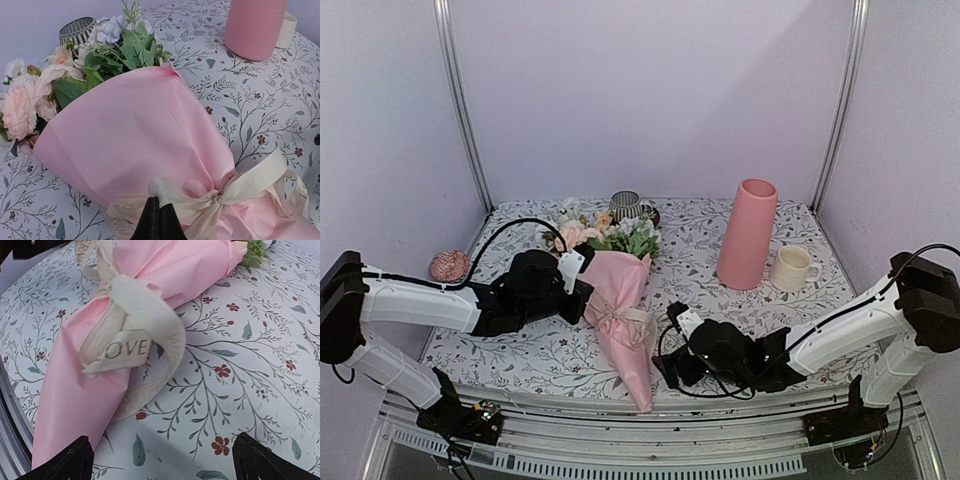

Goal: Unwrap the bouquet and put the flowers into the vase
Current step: Pick up the ribbon from the tied bouquet.

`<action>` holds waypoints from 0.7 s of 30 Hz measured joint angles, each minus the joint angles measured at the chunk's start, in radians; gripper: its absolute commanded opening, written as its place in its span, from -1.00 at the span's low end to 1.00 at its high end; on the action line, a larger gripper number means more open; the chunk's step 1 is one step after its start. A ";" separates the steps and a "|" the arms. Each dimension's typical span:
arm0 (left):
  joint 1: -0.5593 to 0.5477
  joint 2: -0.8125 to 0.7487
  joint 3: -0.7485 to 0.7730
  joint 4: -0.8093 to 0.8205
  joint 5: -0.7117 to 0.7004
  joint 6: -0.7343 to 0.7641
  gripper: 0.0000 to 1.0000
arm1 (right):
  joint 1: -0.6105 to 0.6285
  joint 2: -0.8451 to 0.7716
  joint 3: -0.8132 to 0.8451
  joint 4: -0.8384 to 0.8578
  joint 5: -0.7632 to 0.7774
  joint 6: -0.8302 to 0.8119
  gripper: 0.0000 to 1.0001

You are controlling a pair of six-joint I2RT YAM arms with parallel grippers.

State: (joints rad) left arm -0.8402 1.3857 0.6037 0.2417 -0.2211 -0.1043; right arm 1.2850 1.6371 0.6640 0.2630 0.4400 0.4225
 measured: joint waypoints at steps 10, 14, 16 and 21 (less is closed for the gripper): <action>0.000 0.000 -0.001 0.000 0.010 0.000 -1.00 | -0.140 -0.015 -0.039 0.090 -0.073 0.022 0.41; 0.000 0.000 -0.001 0.000 0.014 0.000 -1.00 | -0.187 -0.002 -0.047 0.171 -0.191 0.029 0.27; 0.000 0.000 -0.001 0.000 0.015 0.001 -1.00 | -0.207 0.014 -0.048 0.209 -0.246 0.032 0.27; 0.000 0.000 -0.001 0.000 0.018 0.003 -1.00 | -0.227 0.068 -0.048 0.262 -0.334 0.047 0.19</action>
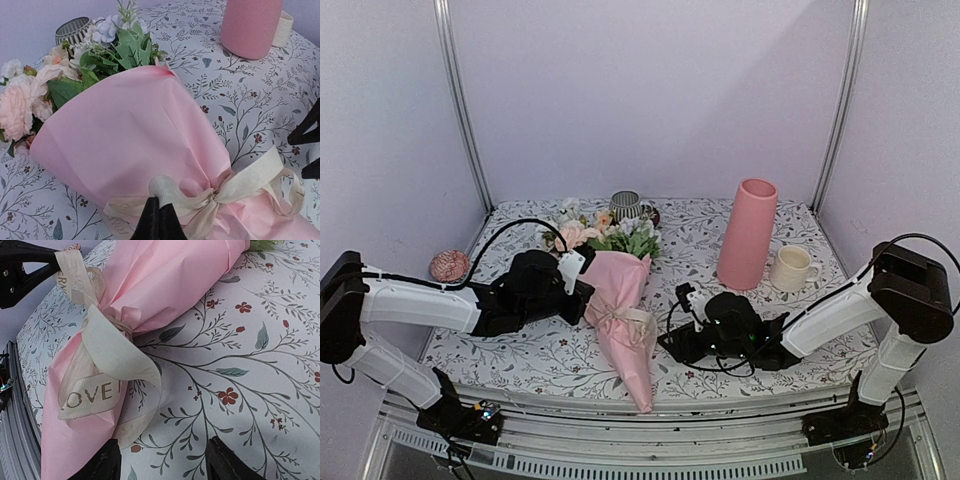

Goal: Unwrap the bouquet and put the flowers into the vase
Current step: Pick up the ribbon from the tied bouquet.

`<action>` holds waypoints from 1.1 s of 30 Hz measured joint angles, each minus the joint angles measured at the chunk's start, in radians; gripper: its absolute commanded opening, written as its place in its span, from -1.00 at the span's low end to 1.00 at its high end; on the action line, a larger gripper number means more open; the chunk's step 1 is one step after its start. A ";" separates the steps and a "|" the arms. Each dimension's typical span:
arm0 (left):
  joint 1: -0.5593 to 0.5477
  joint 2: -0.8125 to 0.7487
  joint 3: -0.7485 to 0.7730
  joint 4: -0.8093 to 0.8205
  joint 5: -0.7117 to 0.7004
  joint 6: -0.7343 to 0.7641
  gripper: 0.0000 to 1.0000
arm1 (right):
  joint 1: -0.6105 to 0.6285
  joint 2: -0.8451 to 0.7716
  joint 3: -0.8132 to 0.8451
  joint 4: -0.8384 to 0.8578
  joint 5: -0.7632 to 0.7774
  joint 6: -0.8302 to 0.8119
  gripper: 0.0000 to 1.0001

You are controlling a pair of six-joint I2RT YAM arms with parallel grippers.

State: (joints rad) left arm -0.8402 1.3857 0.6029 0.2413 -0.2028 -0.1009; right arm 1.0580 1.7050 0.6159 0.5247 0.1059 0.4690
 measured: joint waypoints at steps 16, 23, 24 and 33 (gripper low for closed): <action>0.000 0.000 0.000 0.000 0.001 0.000 -1.00 | -0.019 0.058 0.039 0.036 -0.048 0.041 0.18; 0.000 0.000 0.000 0.000 0.004 0.000 -1.00 | -0.026 0.123 0.085 0.038 -0.087 0.047 -0.01; 0.000 0.000 0.000 0.000 0.004 0.001 -1.00 | -0.026 0.129 0.089 0.039 -0.092 0.048 -0.04; 0.000 0.000 0.000 0.000 0.004 0.004 -1.00 | -0.053 0.185 0.111 0.047 -0.142 0.062 -0.27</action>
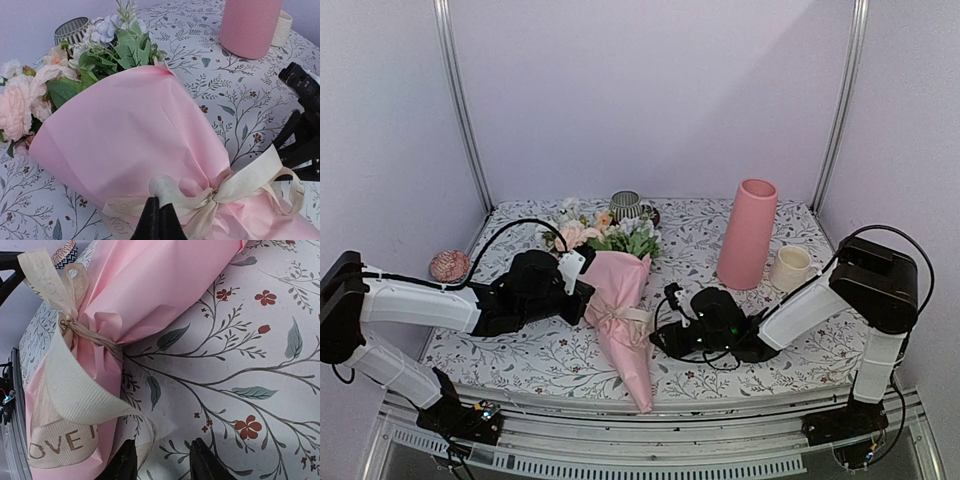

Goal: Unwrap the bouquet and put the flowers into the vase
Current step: Pick up the ribbon from the tied bouquet, then untie the ribbon from the tied bouquet.

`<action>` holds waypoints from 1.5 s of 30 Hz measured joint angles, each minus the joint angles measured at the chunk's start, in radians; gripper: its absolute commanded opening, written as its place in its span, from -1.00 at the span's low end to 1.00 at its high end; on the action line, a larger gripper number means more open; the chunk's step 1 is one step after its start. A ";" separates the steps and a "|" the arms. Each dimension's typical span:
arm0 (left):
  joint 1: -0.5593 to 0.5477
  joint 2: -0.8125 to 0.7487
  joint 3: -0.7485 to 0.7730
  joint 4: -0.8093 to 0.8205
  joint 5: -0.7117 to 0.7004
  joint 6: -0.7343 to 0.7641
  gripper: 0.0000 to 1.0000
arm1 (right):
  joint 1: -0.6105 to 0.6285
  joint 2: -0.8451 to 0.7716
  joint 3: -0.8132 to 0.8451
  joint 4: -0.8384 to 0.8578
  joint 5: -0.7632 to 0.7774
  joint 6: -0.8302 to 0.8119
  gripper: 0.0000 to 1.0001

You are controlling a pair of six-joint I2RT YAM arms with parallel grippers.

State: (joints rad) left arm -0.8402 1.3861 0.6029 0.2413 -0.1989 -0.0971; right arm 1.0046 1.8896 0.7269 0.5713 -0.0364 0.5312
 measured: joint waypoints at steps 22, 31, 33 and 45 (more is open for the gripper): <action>-0.002 0.010 0.000 0.000 -0.005 0.004 -1.00 | -0.024 -0.064 -0.002 0.000 0.029 0.000 -0.94; -0.010 -0.049 -0.026 0.002 -0.029 0.012 -1.00 | -0.037 -0.190 0.000 -0.111 0.155 -0.037 -0.94; -0.013 -0.071 -0.037 0.002 -0.032 0.014 -1.00 | -0.037 -0.202 0.000 -0.128 0.167 -0.043 -0.94; -0.016 -0.142 -0.074 0.009 -0.055 0.018 -1.00 | -0.037 -0.346 -0.001 -0.239 0.262 -0.071 -0.94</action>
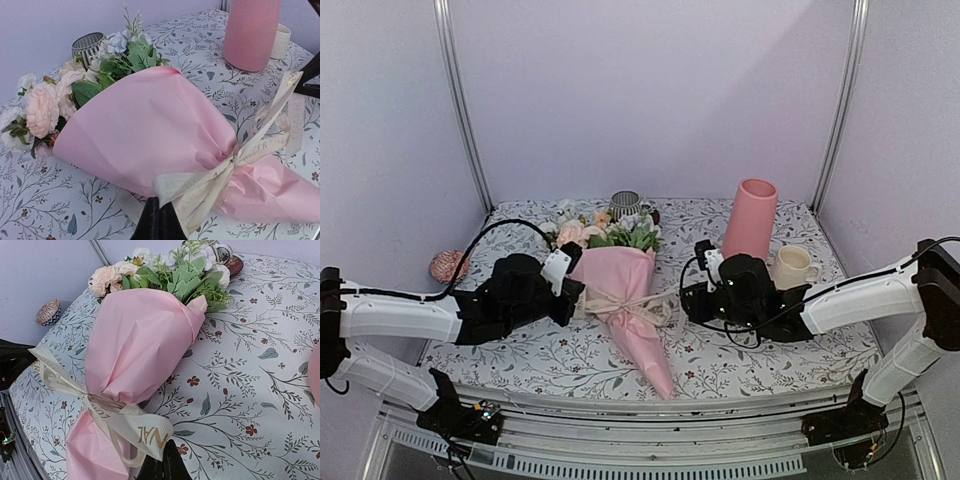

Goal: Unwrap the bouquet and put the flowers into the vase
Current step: Untie the ribbon from the tied bouquet.

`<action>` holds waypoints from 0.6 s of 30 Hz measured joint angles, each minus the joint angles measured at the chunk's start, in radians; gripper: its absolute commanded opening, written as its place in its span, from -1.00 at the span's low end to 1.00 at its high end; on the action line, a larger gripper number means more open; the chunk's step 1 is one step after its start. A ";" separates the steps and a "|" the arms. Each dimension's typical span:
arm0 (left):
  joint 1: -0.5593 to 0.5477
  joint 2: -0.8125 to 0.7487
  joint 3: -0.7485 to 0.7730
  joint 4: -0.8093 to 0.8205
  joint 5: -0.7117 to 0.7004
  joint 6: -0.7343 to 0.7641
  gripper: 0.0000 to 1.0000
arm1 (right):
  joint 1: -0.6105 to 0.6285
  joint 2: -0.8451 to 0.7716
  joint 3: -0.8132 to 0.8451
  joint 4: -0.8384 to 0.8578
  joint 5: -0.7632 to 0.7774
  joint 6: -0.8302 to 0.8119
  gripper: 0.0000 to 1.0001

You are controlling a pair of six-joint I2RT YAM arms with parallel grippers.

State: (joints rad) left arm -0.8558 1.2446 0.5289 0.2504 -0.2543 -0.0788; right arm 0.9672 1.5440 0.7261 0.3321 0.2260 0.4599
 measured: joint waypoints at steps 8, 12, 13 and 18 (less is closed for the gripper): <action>0.000 -0.010 -0.002 0.000 -0.019 0.000 -1.00 | 0.000 -0.026 -0.027 -0.033 0.031 0.001 -0.94; 0.000 -0.010 -0.004 0.000 -0.026 0.000 -1.00 | 0.000 -0.026 -0.046 -0.041 0.038 0.012 -0.94; 0.000 -0.010 -0.005 0.000 -0.028 0.000 -1.00 | 0.000 -0.026 -0.048 -0.042 0.040 0.014 -0.94; 0.000 -0.012 -0.005 0.000 -0.038 0.000 -1.00 | 0.000 -0.029 -0.053 -0.048 0.052 0.019 -0.94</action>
State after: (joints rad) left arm -0.8558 1.2324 0.5236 0.2504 -0.2924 -0.0792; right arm 0.9672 1.5154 0.6735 0.2836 0.2783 0.4793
